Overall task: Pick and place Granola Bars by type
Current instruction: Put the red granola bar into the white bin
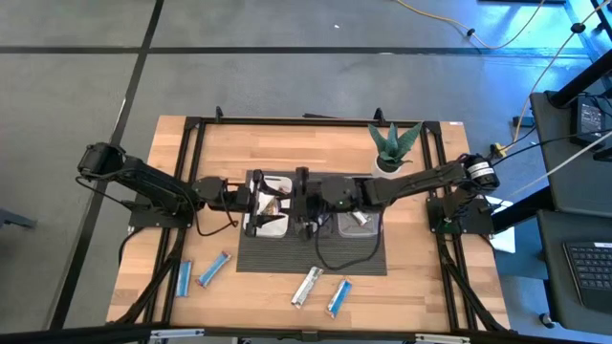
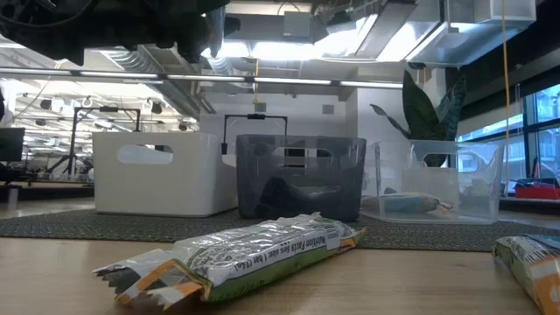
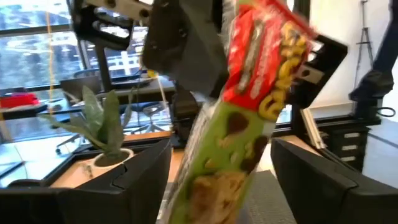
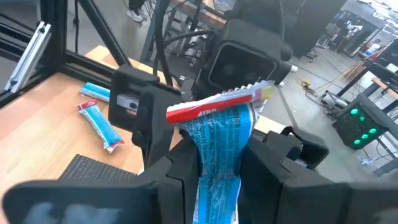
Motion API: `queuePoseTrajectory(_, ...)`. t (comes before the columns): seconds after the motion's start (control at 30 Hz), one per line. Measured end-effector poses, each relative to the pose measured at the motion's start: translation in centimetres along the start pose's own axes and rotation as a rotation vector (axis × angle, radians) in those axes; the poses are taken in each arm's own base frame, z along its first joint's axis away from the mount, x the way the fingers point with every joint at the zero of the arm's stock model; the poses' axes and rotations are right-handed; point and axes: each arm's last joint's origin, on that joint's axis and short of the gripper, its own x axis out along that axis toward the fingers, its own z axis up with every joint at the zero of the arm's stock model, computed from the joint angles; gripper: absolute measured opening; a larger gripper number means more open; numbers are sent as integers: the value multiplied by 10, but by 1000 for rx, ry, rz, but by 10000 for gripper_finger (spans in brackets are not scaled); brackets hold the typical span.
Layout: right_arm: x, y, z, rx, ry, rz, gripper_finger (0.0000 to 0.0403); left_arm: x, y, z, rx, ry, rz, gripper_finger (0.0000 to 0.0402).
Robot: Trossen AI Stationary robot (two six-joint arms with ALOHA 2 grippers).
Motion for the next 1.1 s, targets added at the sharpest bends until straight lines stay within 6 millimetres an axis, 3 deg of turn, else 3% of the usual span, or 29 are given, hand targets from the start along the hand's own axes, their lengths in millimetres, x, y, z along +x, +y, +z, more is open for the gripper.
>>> queuePoseTrajectory(0.6,0,-2,-1,5,5,-5,106,0,0,0,1,1,0,118)
queuePoseTrajectory(0.9,0,-1,-4,1,36,7,112,0,0,-2,2,15,-2,110)
queuePoseTrajectory(1.1,-4,-1,-9,41,119,13,174,0,0,-1,0,15,16,111)
